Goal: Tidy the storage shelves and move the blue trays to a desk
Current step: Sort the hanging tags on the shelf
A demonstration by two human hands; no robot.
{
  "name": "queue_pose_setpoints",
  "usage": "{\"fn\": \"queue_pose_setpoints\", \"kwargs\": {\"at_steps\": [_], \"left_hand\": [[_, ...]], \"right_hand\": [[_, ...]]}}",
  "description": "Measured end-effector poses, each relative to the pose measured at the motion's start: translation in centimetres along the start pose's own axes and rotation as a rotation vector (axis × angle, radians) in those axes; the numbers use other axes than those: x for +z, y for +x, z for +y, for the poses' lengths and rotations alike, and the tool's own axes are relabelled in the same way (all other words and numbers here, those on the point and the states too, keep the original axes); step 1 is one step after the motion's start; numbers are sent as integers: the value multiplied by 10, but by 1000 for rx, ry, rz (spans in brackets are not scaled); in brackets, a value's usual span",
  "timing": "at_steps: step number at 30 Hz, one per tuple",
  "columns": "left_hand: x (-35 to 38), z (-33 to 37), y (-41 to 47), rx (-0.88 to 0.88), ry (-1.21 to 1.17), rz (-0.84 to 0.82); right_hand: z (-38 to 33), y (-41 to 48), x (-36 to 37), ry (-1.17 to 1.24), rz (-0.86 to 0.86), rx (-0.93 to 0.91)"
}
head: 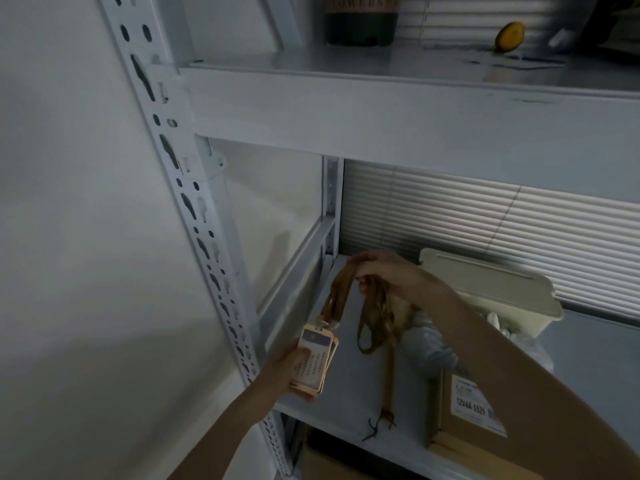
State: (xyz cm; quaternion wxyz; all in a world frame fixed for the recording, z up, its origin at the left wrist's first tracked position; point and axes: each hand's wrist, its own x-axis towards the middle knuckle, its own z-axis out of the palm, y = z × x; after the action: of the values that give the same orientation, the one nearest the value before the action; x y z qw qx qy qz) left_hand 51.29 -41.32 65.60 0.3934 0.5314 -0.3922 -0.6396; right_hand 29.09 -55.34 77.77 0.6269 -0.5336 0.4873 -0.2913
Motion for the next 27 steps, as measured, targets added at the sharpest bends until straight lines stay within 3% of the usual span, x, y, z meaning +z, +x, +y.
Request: {"fn": "queue_pose_setpoints", "kwargs": {"at_steps": [4,9,14,17,21,24,27], "left_hand": [[7,-15,17,-71,-92,-39],[14,-26,36,-123,-198,-3],[14,-35,39,-103,-84,-30],[8,-47,37,-126,28,-55],[4,-65,40,-255,127,7],[8,-72,46,-303,281,132],[18,-69,50,-283,454,158]], "right_hand": [[-21,-5,3,-62,104,-140],[-9,-11,7,291,233,-265],[10,-19,11,579,235,-146],[28,-10,8,585,382,-32],[67,26,5,684,539,260],[109,62,0,588,587,464],[131,91,-4,485,497,414]]}}
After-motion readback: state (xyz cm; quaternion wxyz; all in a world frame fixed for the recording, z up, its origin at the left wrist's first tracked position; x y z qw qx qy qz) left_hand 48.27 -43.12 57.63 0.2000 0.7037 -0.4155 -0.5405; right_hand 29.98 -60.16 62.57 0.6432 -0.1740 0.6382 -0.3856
